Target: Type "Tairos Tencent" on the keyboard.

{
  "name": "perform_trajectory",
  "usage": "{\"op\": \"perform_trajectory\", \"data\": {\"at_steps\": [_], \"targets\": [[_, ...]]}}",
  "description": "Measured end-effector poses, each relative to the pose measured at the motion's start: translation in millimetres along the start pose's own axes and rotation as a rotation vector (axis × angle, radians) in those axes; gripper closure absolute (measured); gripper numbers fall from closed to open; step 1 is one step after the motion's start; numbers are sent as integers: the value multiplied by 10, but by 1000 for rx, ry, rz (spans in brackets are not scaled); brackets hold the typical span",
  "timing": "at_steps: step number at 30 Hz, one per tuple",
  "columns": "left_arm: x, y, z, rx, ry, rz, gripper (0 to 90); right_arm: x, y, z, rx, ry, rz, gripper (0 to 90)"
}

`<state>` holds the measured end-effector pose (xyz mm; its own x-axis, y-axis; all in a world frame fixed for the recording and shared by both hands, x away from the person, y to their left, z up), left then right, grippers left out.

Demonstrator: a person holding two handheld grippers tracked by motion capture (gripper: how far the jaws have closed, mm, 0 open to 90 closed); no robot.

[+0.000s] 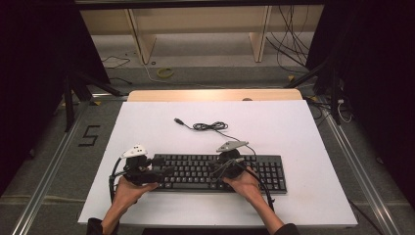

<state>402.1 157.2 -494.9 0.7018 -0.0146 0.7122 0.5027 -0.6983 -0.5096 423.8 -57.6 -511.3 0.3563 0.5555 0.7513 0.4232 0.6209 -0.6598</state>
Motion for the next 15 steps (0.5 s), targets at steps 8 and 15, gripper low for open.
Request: {"op": "perform_trajectory", "data": {"at_steps": [8, 15], "targets": [[-24, 22, 62, 35, -9, 37, 354, 56, -79, 11, 23, 17, -53, 672], [-42, 29, 96, 71, -2, 73, 441, 116, -124, 63, 50, 24, -90, 496]]}}
Point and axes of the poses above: each handheld gripper's, and its own axes: y roughly forward along the jaws, x roughly out of its top, z roughly to its left, the point moved 7 cm from there along y, roughly forward along the jaws, and after that the axes turned 13 degrees about -y, right-handed, at the moved point
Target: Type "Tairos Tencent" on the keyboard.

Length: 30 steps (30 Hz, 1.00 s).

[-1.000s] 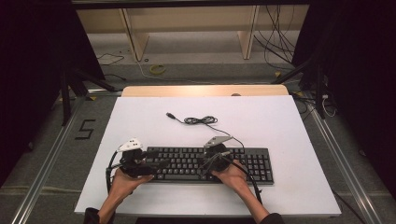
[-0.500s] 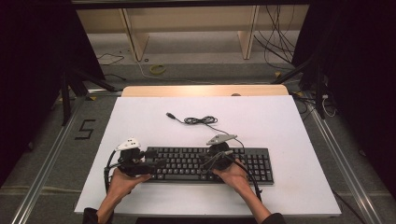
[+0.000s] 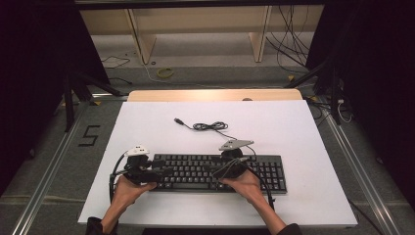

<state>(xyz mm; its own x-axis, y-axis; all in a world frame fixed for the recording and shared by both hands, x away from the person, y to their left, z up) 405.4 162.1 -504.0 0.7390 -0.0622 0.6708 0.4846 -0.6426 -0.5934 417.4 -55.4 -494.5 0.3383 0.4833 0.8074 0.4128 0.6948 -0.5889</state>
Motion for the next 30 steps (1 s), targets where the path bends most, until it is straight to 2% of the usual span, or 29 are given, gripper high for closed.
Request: {"op": "perform_trajectory", "data": {"at_steps": [3, 11, 15, 23, 30], "targets": [[-10, 5, 3, 13, 14, 15, 485, 25, -12, 32, 7, -2, -14, 450], [-30, 19, 8, 21, 39, 58, 596, 48, -29, 82, 22, -2, -29, 392], [-46, 30, 13, 23, 36, 78, 665, 58, -40, 93, 29, 11, -43, 363], [-55, 42, 23, 32, 54, 109, 801, 70, -80, 123, 32, 5, -57, 351], [-63, 104, 10, 30, 71, 131, 875, 71, -92, 148, 37, 1, -58, 352]]}}
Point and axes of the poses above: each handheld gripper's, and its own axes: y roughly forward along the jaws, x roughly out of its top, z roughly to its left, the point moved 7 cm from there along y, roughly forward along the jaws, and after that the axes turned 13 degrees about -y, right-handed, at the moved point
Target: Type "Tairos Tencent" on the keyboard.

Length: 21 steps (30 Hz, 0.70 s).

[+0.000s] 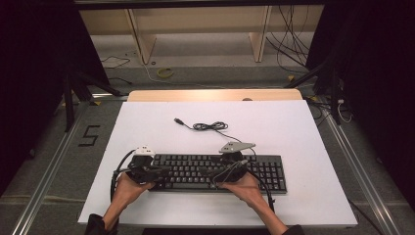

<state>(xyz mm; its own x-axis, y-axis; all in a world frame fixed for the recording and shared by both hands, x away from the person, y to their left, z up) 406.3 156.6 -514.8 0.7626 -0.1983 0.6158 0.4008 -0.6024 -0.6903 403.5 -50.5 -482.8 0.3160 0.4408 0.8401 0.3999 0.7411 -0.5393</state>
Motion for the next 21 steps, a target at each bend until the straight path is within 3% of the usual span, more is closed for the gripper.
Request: {"op": "perform_trajectory", "data": {"at_steps": [7, 21], "targets": [[-6, 77, -19, 8, 14, 35, 889, -1, -13, 14, 5, -4, -4, 342], [-40, 139, 12, 22, 7, 58, 892, 12, -42, 31, 5, -10, -14, 332]]}}
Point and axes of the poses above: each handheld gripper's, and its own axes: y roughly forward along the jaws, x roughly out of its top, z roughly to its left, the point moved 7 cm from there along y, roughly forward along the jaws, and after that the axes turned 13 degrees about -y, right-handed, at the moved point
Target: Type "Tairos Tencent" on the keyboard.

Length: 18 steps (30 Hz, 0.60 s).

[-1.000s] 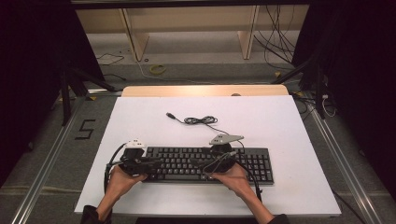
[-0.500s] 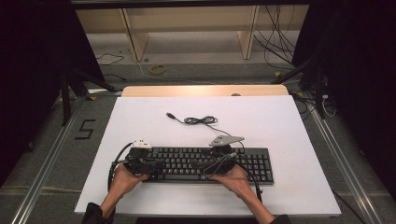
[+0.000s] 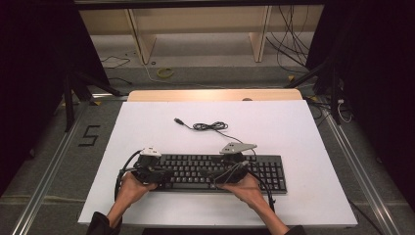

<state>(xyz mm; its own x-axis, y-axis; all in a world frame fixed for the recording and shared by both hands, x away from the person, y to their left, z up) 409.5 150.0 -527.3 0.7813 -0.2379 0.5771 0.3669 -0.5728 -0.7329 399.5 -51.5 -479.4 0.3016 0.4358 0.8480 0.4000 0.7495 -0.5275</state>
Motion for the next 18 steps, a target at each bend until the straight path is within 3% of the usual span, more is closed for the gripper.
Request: {"op": "perform_trajectory", "data": {"at_steps": [7, 18], "targets": [[34, -34, -25, 1, -5, -31, 885, 5, -9, 1, -1, 1, -2, 331], [79, -121, -59, -33, -24, -78, 708, 4, -13, -6, -4, 0, -3, 331]]}}
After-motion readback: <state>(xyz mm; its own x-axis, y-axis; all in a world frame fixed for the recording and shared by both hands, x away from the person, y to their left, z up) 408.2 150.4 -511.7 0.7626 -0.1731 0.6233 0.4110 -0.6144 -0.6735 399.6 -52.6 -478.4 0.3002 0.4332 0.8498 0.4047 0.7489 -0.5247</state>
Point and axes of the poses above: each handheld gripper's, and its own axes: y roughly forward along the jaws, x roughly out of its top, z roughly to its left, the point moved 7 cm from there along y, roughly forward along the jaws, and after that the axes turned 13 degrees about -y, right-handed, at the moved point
